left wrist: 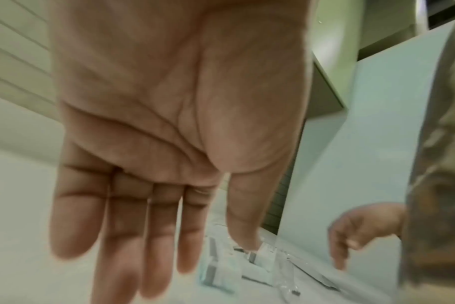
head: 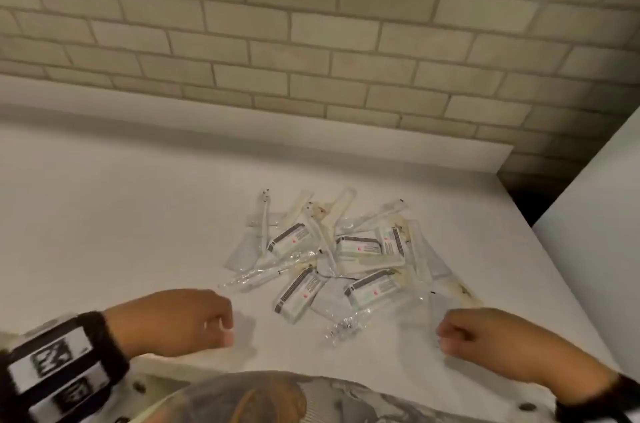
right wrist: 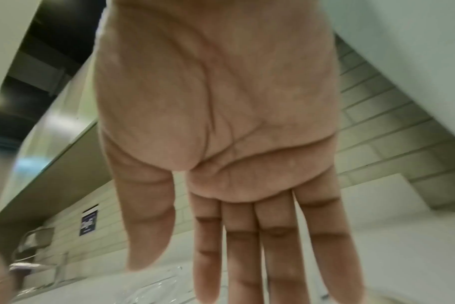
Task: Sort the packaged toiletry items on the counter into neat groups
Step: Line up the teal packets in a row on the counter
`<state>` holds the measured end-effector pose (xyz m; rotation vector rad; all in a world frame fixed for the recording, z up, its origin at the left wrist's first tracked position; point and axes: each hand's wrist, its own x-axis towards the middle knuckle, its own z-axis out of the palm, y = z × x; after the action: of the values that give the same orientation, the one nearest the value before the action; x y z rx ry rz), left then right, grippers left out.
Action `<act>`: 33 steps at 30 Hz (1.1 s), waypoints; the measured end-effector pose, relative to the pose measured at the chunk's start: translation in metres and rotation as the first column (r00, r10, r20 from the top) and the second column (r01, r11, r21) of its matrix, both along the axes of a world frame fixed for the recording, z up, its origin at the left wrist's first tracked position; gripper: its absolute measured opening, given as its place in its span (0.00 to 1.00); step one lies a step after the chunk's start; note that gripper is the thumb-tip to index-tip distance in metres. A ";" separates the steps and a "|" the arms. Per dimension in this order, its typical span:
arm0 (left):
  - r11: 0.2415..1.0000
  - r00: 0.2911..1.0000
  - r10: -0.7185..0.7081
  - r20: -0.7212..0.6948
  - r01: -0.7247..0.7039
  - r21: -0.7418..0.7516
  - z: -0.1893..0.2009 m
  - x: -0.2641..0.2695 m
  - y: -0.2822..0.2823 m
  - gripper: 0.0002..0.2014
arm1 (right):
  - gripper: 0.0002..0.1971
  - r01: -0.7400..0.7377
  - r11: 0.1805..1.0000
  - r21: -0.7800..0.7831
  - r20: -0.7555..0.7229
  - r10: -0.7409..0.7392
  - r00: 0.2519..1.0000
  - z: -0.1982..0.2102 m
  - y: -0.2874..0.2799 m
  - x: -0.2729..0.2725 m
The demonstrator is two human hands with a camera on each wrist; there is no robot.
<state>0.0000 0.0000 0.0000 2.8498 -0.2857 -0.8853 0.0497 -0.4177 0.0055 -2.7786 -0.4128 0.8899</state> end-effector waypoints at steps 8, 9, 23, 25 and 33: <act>0.993 0.985 -0.046 0.168 0.026 0.118 -0.029 0.067 -0.079 0.40 | 0.16 -0.290 0.956 -0.035 0.329 0.285 0.900 -0.033 0.081 0.059; 0.991 0.980 -0.042 0.193 0.016 0.133 -0.033 0.070 -0.085 0.41 | 0.19 -0.339 0.937 -0.087 0.361 0.347 0.866 -0.037 0.086 0.064; 0.969 0.857 0.243 0.455 -0.192 -0.156 -0.017 0.128 -0.072 0.24 | 0.24 0.280 0.928 0.247 0.364 -0.357 0.860 -0.013 0.072 0.128; 0.967 0.891 0.242 0.384 -0.255 -0.018 -0.025 0.146 -0.068 0.25 | 0.30 0.360 0.923 0.134 0.283 -0.384 0.879 -0.029 0.074 0.143; 0.967 0.929 0.196 0.315 -0.236 0.095 -0.051 0.167 -0.080 0.34 | 0.39 0.303 0.952 0.042 0.160 -0.306 0.938 -0.045 0.089 0.162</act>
<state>0.1672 -0.0796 -0.0507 3.0575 0.0603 -0.4379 0.2117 -0.3286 -0.0395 -2.8031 -0.0080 0.5840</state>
